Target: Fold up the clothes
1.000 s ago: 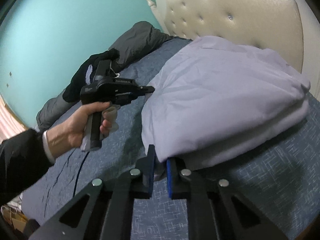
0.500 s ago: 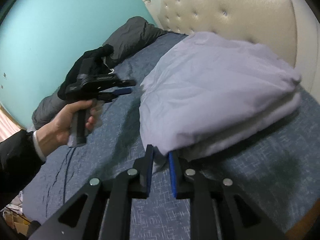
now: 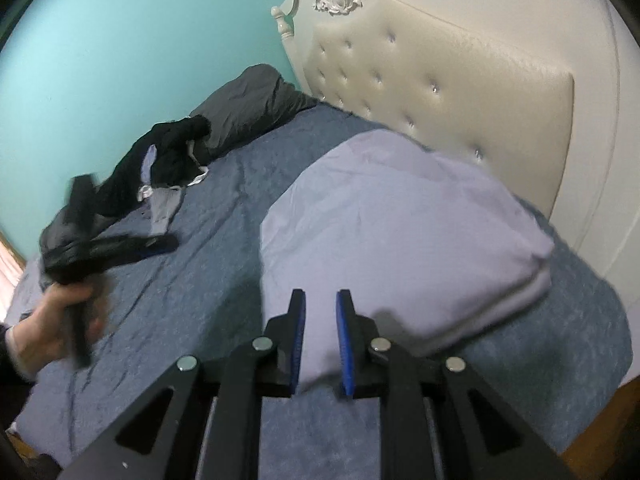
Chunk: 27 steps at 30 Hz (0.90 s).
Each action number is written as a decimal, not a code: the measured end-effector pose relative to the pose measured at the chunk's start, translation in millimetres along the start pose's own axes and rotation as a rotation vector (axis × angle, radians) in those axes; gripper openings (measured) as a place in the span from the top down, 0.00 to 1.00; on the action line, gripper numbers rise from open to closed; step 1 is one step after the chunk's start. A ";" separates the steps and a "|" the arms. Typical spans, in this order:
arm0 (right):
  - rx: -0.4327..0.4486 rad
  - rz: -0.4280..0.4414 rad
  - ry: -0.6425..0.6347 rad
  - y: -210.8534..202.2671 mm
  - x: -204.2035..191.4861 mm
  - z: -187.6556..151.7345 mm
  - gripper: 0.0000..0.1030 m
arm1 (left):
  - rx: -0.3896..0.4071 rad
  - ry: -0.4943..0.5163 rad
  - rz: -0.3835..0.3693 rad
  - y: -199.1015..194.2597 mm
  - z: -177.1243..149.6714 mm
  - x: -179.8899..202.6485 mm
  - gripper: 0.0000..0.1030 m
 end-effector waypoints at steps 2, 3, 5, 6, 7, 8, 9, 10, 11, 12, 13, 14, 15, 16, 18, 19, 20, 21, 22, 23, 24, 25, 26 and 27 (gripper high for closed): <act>-0.014 -0.032 -0.002 15.5 6.5 3.9 0.85 | 0.000 0.011 0.006 -11.3 -6.5 1.0 0.51; -0.020 -0.050 -0.003 23.4 10.0 4.7 0.85 | 0.000 0.016 0.009 -16.9 -9.8 1.4 0.50; -0.040 -0.077 0.001 36.7 17.3 1.7 0.85 | 0.000 0.036 0.020 -28.0 -15.8 2.1 0.49; -0.044 -0.079 0.013 40.5 20.9 -0.4 0.86 | 0.001 0.041 0.022 -31.4 -17.2 2.1 0.49; -0.044 -0.076 0.028 43.1 24.6 -2.6 0.86 | 0.001 0.044 0.023 -35.5 -19.0 1.5 0.49; -0.038 -0.078 0.040 43.0 28.1 -3.6 0.89 | 0.001 0.046 0.024 -38.9 -20.7 0.9 0.49; -0.027 -0.081 0.051 41.6 31.6 -4.1 0.89 | 0.002 0.046 0.023 -41.1 -22.1 0.2 0.49; -0.017 -0.085 0.061 40.3 35.0 -4.6 0.89 | 0.002 0.046 0.021 -43.3 -23.6 -0.4 0.48; 0.001 -0.095 0.068 36.8 38.4 -1.8 0.89 | 0.002 0.046 0.018 -45.4 -25.4 -0.8 0.48; 0.023 -0.108 0.073 32.4 41.8 2.6 0.89 | 0.003 0.047 0.018 -47.1 -26.9 -0.9 0.48; 0.037 -0.119 0.079 30.2 45.4 7.3 0.89 | 0.004 0.048 0.018 -48.8 -28.5 -0.8 0.48; 0.046 -0.127 0.087 29.1 49.1 12.1 0.89 | 0.005 0.048 0.017 -50.1 -30.1 -0.6 0.48; 0.049 -0.140 0.096 29.7 54.9 16.5 0.89 | 0.004 0.047 0.015 -50.5 -31.1 -0.4 0.48; 0.047 -0.156 0.105 31.1 61.6 20.6 0.89 | 0.004 0.047 0.014 -51.0 -32.0 0.0 0.48; 0.034 -0.182 0.135 34.8 75.5 24.5 0.89 | 0.004 0.046 0.012 -52.4 -33.0 1.0 0.48; 0.018 -0.199 0.153 37.8 83.2 22.6 0.89 | 0.006 0.046 0.011 -53.2 -33.2 1.3 0.48; -0.003 -0.219 0.170 41.5 90.9 19.7 0.89 | 0.008 0.045 0.008 -54.1 -33.2 1.5 0.48; -0.021 -0.231 0.185 44.3 97.9 14.6 0.89 | 0.009 0.044 0.006 -55.1 -33.4 1.6 0.48; -0.038 -0.241 0.198 46.6 104.6 8.5 0.89 | 0.010 0.045 0.005 -56.2 -33.6 1.8 0.47; -0.042 -0.237 0.213 46.5 109.4 4.2 0.89 | 0.011 0.046 0.004 -56.8 -33.7 2.4 0.47; -0.024 -0.232 0.232 42.2 113.3 2.2 0.89 | 0.012 0.048 0.001 -57.0 -33.7 3.2 0.47; 0.000 -0.226 0.245 37.3 115.4 2.8 0.89 | 0.012 0.049 -0.001 -57.3 -33.7 3.9 0.47; 0.027 -0.221 0.248 32.5 115.5 5.8 0.89 | 0.013 0.050 -0.002 -57.4 -33.7 4.8 0.47; 0.057 -0.217 0.249 27.3 115.0 9.6 0.89 | 0.014 0.051 -0.003 -57.5 -33.8 5.6 0.47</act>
Point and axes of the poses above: each gripper's, at about its wrist camera, not at the fingertips, and y roughly the way its jaws point, x to its right, z to its top, the point moved 4 cm from there along y, roughly the way its jaws point, and after that the axes turned 1 degree about -z, right-handed, at the moved point
